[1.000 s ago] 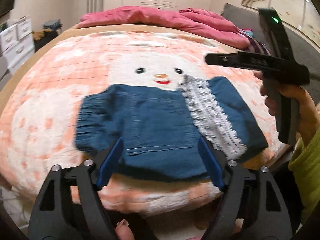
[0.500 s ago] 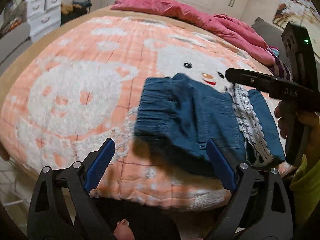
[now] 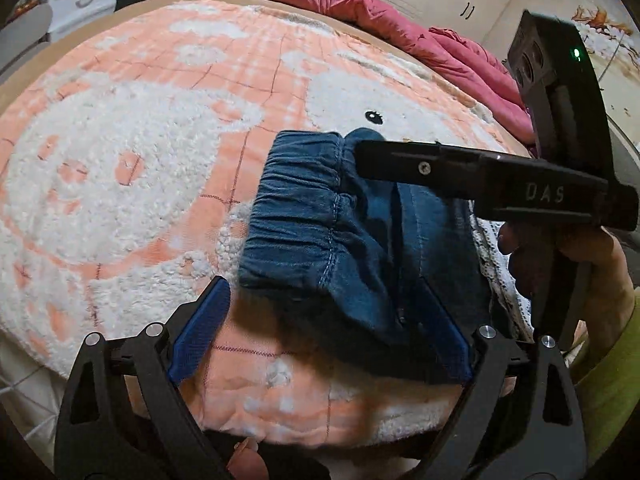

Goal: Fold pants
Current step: 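Grasp the elastic waistband with the right gripper, then lift the waistband with the right gripper and fold it over toward the hems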

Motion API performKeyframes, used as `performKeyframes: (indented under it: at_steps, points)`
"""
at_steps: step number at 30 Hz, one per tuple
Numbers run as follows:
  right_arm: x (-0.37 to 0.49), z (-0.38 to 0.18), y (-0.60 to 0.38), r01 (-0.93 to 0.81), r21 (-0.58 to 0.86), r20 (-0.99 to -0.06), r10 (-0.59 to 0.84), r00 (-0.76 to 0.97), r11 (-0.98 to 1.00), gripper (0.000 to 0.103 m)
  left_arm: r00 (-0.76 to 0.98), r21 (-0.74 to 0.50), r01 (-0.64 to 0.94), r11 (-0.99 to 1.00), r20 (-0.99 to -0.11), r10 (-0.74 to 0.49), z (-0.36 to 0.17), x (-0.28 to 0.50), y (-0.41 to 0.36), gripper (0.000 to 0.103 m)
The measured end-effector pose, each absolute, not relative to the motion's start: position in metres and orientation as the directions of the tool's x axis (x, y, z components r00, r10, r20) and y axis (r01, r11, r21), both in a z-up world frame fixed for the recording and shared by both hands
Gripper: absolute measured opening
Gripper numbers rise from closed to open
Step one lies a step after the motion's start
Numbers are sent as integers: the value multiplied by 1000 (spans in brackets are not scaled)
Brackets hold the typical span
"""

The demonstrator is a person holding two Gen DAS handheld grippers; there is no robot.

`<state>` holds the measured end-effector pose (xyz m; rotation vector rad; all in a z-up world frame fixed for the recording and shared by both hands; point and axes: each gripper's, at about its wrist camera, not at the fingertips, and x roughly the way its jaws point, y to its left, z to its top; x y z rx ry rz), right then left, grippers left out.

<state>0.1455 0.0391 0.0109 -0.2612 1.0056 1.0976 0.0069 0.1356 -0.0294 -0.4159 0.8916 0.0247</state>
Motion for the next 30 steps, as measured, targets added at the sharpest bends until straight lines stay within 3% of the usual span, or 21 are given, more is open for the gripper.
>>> performKeyframes:
  at_steps: [2,4,5,9,12,18,23,24,25,28,30]
  points:
    - [145,6,46,-840,280,-788,612,75,465,86,634,-340,-192,921,-759,-148,-33,8,135,86]
    - [145,-1,54,-845,310,-789,613,27,436,61,635,-338,-192,921,-759,-146,-35,8,135,86]
    - [144,-5,58,-847,324,-790,613,3,421,44,636,-336,-193,922,-758,-143,-36,9,135,86]
    - [134,-2,65,-863,325,-790,613,-22,387,23,647,-352,-191,916,-747,-153,-37,7,137,86]
    - [138,12,51,-845,394,-743,667,-60,362,16,661,-378,-190,906,-732,-167,-36,6,141,86]
    - [141,40,15,-838,463,-649,754,-99,288,13,688,-444,-180,878,-694,-210,-33,4,145,88]
    - [145,55,-7,-832,489,-596,797,-100,262,13,700,-579,-131,805,-629,-339,-32,13,145,88]
    - [146,56,-9,-830,491,-594,799,-96,265,13,699,-597,-124,793,-619,-357,-32,15,144,83]
    - [147,57,-11,-826,494,-592,801,-91,271,13,699,-603,-120,789,-616,-364,-31,17,142,64]
    - [151,58,-19,-822,488,-596,800,-69,293,13,692,-632,-109,768,-603,-397,-28,20,136,48]
    - [153,60,-26,-821,484,-593,803,-55,301,13,697,-633,-99,768,-595,-400,-20,21,129,43]
